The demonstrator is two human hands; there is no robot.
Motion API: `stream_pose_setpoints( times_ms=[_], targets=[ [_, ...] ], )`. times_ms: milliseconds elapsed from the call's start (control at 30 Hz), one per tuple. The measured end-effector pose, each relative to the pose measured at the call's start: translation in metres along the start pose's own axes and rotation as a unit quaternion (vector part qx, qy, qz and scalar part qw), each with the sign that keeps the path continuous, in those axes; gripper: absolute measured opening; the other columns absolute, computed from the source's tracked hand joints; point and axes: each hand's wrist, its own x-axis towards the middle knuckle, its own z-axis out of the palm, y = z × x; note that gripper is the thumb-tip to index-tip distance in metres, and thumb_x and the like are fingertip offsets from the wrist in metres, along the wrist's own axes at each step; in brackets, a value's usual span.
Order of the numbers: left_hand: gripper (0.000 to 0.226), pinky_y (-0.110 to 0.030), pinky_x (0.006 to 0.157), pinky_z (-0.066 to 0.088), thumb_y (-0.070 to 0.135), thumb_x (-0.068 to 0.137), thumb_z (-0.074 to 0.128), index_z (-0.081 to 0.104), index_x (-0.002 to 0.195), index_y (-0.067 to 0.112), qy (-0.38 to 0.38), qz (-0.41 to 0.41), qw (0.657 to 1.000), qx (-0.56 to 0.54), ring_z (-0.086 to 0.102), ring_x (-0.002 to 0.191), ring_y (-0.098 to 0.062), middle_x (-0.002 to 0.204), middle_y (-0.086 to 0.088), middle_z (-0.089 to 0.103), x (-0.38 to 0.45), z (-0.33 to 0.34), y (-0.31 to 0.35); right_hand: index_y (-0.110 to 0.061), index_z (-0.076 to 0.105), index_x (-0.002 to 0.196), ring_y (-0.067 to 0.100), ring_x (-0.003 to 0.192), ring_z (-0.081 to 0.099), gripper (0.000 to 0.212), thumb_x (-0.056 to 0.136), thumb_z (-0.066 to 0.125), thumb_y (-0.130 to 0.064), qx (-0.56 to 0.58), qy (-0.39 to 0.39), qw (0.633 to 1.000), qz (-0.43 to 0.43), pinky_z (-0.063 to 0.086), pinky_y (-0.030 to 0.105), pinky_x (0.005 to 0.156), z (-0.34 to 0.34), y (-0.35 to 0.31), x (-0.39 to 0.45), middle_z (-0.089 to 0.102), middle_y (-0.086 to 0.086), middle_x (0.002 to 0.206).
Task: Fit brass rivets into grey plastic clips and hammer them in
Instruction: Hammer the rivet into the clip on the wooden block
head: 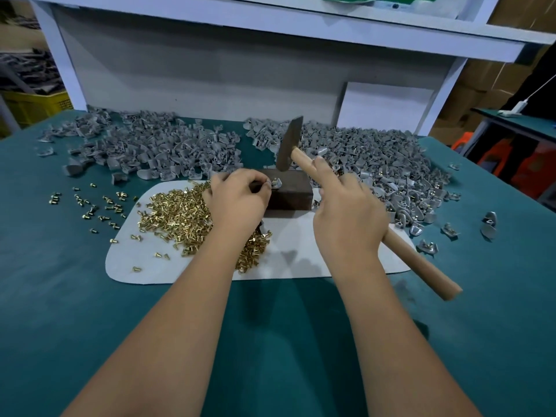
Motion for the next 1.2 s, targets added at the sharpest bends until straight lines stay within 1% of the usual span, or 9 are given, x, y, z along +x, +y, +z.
stream_pose_setpoints(
  times_ms=[200, 300, 467, 600, 700, 833, 967, 1100, 1200],
  targets=[
    [0.003, -0.038, 0.1, 0.013, 0.039, 0.086, 0.069, 0.072, 0.085, 0.04, 0.014, 0.0, 1.0, -0.004, 0.032, 0.126, -0.015, 0.093, 0.025, 0.059, -0.001, 0.0, -0.001, -0.024, 0.054, 0.134, 0.03, 0.072, 0.058, 0.06, 0.08, 0.064, 0.0, -0.012, -0.019, 1.0, -0.022, 0.041, 0.035, 0.062, 0.002, -0.004, -0.006, 0.062, 0.01, 0.084],
    [0.005, -0.042, 0.103, 0.014, 0.039, 0.085, 0.07, 0.074, 0.087, 0.037, 0.032, 0.001, 1.0, 0.001, 0.033, 0.128, -0.015, 0.09, 0.025, 0.057, -0.002, 0.001, -0.001, -0.019, 0.058, 0.131, 0.03, 0.064, 0.055, 0.061, 0.075, 0.065, 0.006, 0.006, 0.016, 1.0, -0.006, 0.04, 0.033, 0.056, -0.002, -0.006, -0.005, 0.058, 0.011, 0.076],
    [0.005, -0.041, 0.103, 0.013, 0.041, 0.085, 0.07, 0.074, 0.087, 0.039, 0.03, -0.011, 0.999, 0.005, 0.031, 0.131, -0.012, 0.093, 0.026, 0.058, 0.0, 0.001, -0.001, -0.023, 0.051, 0.138, 0.031, 0.075, 0.056, 0.059, 0.084, 0.056, 0.001, -0.002, -0.032, 0.999, -0.018, 0.032, 0.033, 0.061, 0.001, -0.01, -0.008, 0.06, 0.011, 0.086],
    [0.005, -0.045, 0.105, 0.015, 0.041, 0.085, 0.07, 0.073, 0.087, 0.038, 0.036, -0.001, 0.999, 0.008, 0.031, 0.132, -0.012, 0.095, 0.026, 0.062, 0.001, 0.004, -0.003, -0.021, 0.056, 0.134, 0.029, 0.065, 0.054, 0.059, 0.081, 0.06, 0.004, 0.001, 0.019, 1.0, -0.009, 0.038, 0.033, 0.056, -0.005, -0.013, -0.006, 0.059, 0.01, 0.079],
    [0.004, -0.043, 0.102, 0.014, 0.043, 0.085, 0.069, 0.072, 0.085, 0.04, 0.033, -0.01, 0.999, 0.015, 0.03, 0.13, -0.01, 0.091, 0.029, 0.056, 0.002, 0.003, -0.002, -0.028, 0.046, 0.141, 0.029, 0.077, 0.057, 0.059, 0.088, 0.053, -0.003, -0.018, -0.04, 0.999, -0.019, 0.032, 0.032, 0.063, 0.0, -0.012, -0.006, 0.062, 0.007, 0.091],
    [0.004, -0.044, 0.103, 0.016, 0.042, 0.085, 0.07, 0.073, 0.084, 0.04, 0.049, 0.002, 0.999, 0.007, 0.032, 0.128, -0.01, 0.089, 0.028, 0.058, 0.001, 0.005, -0.004, -0.024, 0.056, 0.133, 0.028, 0.066, 0.056, 0.056, 0.083, 0.061, 0.0, -0.022, 0.007, 1.0, -0.002, 0.038, 0.032, 0.058, -0.006, -0.014, -0.007, 0.062, 0.006, 0.08],
    [0.006, -0.043, 0.102, 0.016, 0.042, 0.085, 0.069, 0.073, 0.088, 0.039, 0.044, 0.003, 0.999, 0.019, 0.031, 0.128, -0.009, 0.1, 0.027, 0.063, 0.0, 0.003, -0.003, -0.033, 0.038, 0.145, 0.027, 0.085, 0.058, 0.062, 0.09, 0.05, -0.006, -0.011, -0.053, 0.998, -0.017, 0.033, 0.033, 0.066, -0.001, -0.015, -0.007, 0.062, 0.003, 0.099],
    [0.01, -0.043, 0.101, 0.014, 0.043, 0.087, 0.067, 0.073, 0.092, 0.037, 0.039, 0.026, 0.999, 0.021, 0.03, 0.129, -0.011, 0.091, 0.029, 0.054, 0.0, 0.004, -0.005, -0.029, 0.049, 0.139, 0.027, 0.066, 0.055, 0.069, 0.078, 0.063, 0.002, 0.023, 0.006, 0.999, 0.025, 0.031, 0.03, 0.057, -0.008, -0.02, -0.004, 0.06, 0.006, 0.082],
    [0.007, -0.039, 0.097, 0.014, 0.041, 0.085, 0.07, 0.073, 0.089, 0.037, 0.049, 0.018, 0.998, 0.018, 0.031, 0.128, -0.01, 0.086, 0.03, 0.051, 0.0, 0.004, -0.004, -0.043, 0.031, 0.144, 0.025, 0.08, 0.057, 0.072, 0.087, 0.054, -0.006, 0.001, -0.058, 0.998, -0.01, 0.029, 0.032, 0.059, -0.003, -0.017, -0.001, 0.06, 0.0, 0.098]
  ],
)
